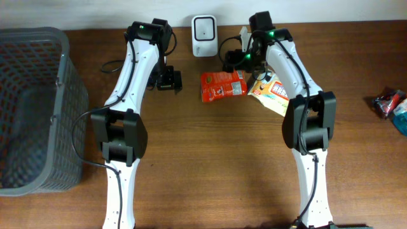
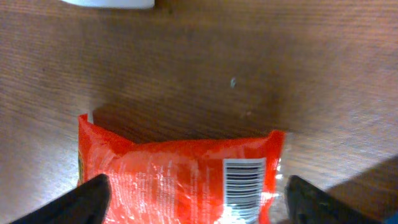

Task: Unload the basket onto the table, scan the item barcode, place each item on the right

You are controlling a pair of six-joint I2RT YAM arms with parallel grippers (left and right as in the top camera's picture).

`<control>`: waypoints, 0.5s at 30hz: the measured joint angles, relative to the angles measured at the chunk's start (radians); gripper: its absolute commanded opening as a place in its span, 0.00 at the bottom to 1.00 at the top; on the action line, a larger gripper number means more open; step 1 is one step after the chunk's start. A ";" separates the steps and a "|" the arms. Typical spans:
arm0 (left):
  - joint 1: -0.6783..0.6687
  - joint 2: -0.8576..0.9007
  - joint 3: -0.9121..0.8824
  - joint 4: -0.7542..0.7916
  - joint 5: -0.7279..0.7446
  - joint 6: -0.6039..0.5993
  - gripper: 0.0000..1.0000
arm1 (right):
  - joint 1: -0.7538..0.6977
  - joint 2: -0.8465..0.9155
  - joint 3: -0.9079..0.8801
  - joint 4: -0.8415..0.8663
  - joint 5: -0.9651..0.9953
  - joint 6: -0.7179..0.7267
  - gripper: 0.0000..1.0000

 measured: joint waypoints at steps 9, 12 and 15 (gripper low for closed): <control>0.000 0.000 0.000 0.001 0.000 0.000 0.99 | 0.000 0.046 0.000 -0.066 -0.050 -0.002 0.38; 0.000 0.000 0.000 0.001 0.000 0.000 0.99 | -0.001 0.046 0.002 -0.084 -0.070 0.000 0.15; 0.000 0.000 0.000 0.005 0.000 0.000 0.99 | -0.002 0.045 0.006 -0.111 -0.106 0.000 0.06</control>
